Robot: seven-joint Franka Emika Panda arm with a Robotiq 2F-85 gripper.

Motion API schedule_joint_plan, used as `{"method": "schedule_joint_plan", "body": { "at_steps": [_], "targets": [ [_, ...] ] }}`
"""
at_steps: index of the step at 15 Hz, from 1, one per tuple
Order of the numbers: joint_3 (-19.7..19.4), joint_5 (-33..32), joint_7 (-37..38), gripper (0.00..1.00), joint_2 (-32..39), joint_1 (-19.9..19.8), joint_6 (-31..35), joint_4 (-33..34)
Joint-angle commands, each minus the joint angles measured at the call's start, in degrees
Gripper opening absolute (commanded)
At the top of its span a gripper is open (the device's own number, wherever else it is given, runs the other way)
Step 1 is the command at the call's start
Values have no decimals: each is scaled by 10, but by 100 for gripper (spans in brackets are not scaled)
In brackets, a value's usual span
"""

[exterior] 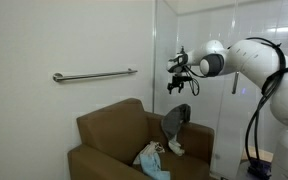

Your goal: Hang some of the things on the seat of the couch on the armrest

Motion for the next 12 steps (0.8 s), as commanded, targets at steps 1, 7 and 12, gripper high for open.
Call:
{"method": "schedule_joint_plan", "body": {
  "at_steps": [1, 7, 12],
  "targets": [
    [20, -4, -95, 100, -96, 26, 67, -131],
    [73, 17, -250, 100, -171, 43, 135, -267],
    [116, 11, -348, 100, -233, 43, 110, -397]
  ]
}}
